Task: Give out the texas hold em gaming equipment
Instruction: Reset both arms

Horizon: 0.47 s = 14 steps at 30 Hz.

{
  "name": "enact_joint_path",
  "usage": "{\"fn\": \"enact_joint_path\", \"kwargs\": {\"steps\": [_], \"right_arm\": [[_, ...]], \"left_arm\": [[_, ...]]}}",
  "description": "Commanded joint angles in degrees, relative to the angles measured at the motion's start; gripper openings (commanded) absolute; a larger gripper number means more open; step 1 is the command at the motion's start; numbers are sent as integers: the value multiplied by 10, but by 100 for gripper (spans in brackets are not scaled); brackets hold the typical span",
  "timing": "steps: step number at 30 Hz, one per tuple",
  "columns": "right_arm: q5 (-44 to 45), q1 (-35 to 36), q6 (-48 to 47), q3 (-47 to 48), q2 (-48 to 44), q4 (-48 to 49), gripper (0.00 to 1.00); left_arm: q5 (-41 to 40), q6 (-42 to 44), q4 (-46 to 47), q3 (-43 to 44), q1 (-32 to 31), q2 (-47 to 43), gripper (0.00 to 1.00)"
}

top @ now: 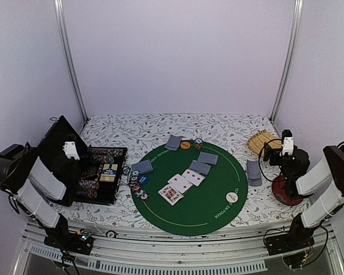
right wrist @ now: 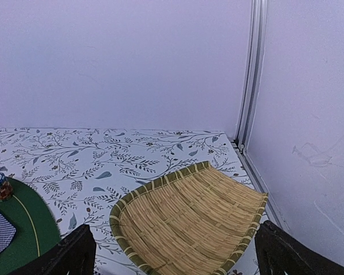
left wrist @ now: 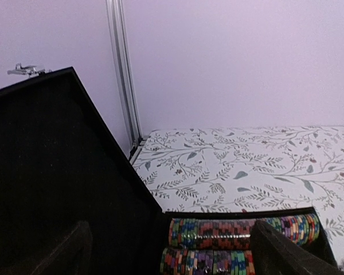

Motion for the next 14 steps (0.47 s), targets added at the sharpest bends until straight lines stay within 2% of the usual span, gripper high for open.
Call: {"fn": "enact_joint_path", "kwargs": {"steps": [1,14], "right_arm": [[2,-4,7,9,5,24,99],[2,-4,8,11,6,23,99]], "left_arm": [[14,-2,-42,49,15,-10,98],[26,-14,-51,57,31,-8,98]]}}
